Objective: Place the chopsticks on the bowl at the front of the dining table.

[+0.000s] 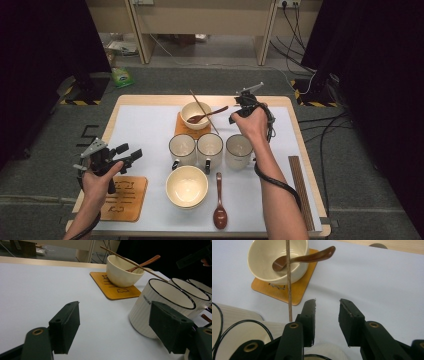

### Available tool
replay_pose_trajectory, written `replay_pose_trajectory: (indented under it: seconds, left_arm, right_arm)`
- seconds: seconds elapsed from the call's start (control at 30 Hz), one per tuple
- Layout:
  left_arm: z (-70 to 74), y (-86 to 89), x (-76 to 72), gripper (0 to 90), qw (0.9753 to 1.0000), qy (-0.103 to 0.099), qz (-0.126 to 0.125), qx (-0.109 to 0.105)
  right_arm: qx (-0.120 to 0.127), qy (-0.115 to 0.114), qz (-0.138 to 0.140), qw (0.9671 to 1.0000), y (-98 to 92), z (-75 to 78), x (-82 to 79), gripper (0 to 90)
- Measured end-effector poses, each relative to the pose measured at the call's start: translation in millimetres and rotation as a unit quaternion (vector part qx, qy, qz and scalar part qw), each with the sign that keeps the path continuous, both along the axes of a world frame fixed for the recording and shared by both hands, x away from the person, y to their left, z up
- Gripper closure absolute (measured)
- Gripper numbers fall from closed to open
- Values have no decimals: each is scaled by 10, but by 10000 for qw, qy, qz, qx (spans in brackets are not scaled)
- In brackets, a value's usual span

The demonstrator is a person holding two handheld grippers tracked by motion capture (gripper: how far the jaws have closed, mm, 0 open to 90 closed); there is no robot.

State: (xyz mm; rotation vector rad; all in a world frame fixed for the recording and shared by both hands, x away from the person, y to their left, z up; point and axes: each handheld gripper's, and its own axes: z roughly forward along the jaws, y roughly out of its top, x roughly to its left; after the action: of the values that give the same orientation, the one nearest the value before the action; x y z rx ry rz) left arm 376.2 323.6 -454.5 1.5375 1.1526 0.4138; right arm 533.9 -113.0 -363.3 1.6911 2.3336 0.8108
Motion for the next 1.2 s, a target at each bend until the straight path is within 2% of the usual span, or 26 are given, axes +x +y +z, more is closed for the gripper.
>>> replay_pose_trajectory:
  seconds: [1.2]
  left_arm:
    - [1, 5, 4, 243, 10000, -9, 30, 3]
  right_arm:
    - [-41, -23, -520, 9986, -486, 14, -156, 655]
